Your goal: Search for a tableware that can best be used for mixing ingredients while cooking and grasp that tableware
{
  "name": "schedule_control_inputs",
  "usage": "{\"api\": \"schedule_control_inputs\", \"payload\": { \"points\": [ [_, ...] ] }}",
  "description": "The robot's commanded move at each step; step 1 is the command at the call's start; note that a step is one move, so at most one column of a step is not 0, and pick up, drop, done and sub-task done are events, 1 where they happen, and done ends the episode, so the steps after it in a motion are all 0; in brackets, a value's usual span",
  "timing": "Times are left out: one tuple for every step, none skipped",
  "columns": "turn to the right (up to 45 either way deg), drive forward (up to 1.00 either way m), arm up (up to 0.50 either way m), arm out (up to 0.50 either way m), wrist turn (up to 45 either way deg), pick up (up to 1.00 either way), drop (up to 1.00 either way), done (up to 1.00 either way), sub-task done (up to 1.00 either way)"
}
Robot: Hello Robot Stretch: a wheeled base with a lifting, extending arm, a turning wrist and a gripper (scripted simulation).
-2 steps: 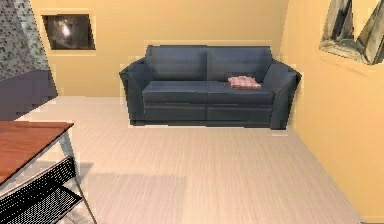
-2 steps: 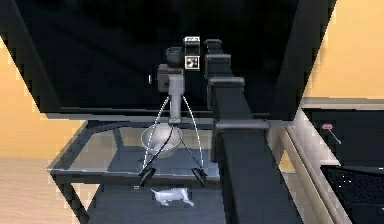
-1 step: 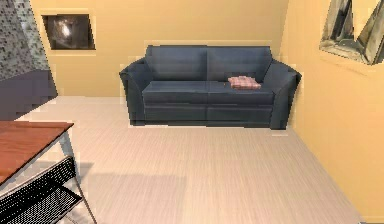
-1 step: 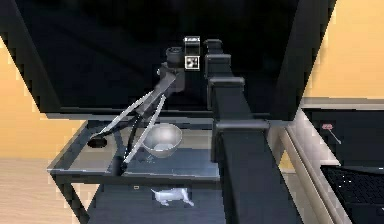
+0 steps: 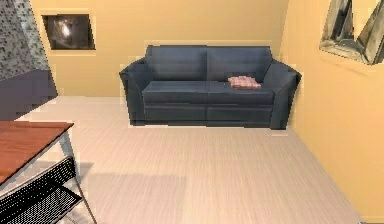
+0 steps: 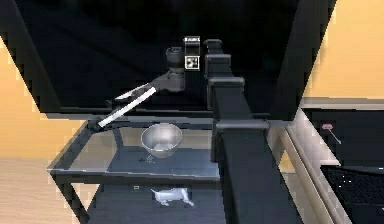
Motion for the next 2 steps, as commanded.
{"api": "schedule_control_inputs", "payload": {
  "points": [
    [0.0, 0.0, 0.0, 0.0, 45.0, 0.0, 0.0, 0.0, 0.0],
    [0.0, 0.0, 0.0, 0.0, 21.0, 0.0, 0.0, 0.0, 0.0]
  ]
}}
